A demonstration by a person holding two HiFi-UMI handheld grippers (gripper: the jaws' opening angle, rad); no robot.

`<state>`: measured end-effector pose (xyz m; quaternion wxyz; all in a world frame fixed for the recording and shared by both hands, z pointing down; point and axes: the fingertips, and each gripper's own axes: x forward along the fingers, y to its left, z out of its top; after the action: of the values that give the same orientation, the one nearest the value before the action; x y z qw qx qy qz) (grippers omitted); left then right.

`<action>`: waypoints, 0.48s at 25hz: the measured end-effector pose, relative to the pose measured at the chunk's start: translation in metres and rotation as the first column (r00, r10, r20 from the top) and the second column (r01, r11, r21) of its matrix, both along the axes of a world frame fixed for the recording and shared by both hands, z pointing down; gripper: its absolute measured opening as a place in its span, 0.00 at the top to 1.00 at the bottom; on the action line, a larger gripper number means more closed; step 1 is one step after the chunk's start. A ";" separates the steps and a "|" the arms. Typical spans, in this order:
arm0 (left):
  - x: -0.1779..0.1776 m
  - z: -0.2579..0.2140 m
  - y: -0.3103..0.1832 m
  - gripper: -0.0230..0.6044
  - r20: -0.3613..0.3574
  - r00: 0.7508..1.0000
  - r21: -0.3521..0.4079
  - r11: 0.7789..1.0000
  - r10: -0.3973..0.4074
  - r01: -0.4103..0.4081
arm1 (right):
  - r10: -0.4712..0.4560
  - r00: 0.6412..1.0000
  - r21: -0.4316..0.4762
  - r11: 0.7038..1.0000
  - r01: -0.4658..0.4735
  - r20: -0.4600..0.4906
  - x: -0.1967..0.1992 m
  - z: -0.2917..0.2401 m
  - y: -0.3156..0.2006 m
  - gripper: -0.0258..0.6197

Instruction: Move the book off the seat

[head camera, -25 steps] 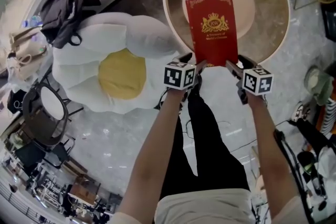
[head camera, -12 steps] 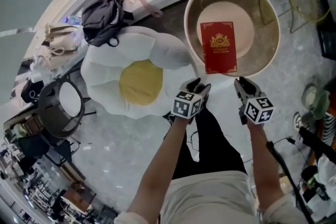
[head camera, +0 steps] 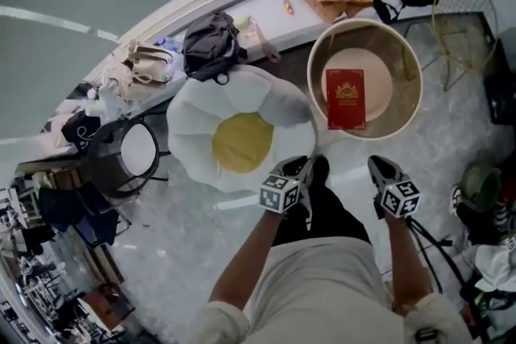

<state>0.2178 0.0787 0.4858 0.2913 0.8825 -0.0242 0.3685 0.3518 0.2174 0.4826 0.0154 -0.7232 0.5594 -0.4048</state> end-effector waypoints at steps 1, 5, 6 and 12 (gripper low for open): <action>-0.008 -0.008 0.003 0.91 -0.007 1.000 0.009 1.000 0.009 -0.009 | 0.007 1.000 -0.006 1.000 -0.007 -0.003 -0.005 -0.007 0.005 0.87; -0.047 -0.050 0.003 0.95 -0.046 0.997 0.024 0.998 0.060 -0.059 | 0.048 0.999 -0.004 0.999 -0.048 -0.023 -0.037 -0.057 0.007 0.87; -0.058 -0.063 0.002 0.96 -0.062 0.996 0.023 0.997 0.071 -0.070 | 0.056 0.998 0.006 0.998 -0.056 -0.030 -0.049 -0.070 0.006 0.87; -0.078 -0.095 0.015 0.96 -0.113 0.983 0.091 0.986 0.146 -0.137 | 0.062 0.998 0.069 0.996 -0.062 -0.010 -0.074 -0.096 0.024 0.87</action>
<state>0.1397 0.0932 0.3904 0.2285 0.9137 0.0408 0.3336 0.2776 0.2413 0.3866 0.0495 -0.7416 0.5503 -0.3805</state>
